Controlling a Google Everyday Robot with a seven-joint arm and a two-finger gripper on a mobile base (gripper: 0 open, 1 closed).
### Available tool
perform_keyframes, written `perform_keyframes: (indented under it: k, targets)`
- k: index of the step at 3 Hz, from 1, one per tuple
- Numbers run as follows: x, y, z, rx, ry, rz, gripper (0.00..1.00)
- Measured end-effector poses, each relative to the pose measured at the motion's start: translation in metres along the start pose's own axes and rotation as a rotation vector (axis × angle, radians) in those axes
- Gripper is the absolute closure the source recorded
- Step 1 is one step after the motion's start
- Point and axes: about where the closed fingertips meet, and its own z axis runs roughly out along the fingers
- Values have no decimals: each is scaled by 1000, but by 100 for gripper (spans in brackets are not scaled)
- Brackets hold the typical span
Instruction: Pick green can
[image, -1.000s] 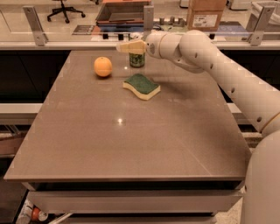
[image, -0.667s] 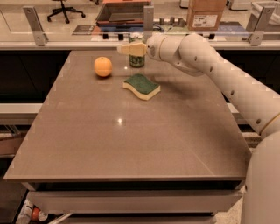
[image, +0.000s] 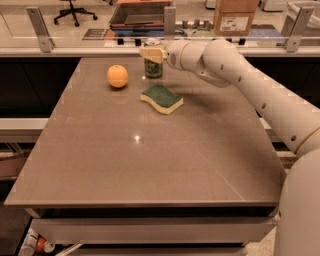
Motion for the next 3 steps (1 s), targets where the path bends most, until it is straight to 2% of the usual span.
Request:
perform_keyframes:
  k: [2, 3]
  targets:
    - [1, 4, 4, -8, 1, 1, 88]
    - [2, 7, 6, -12, 2, 2, 100]
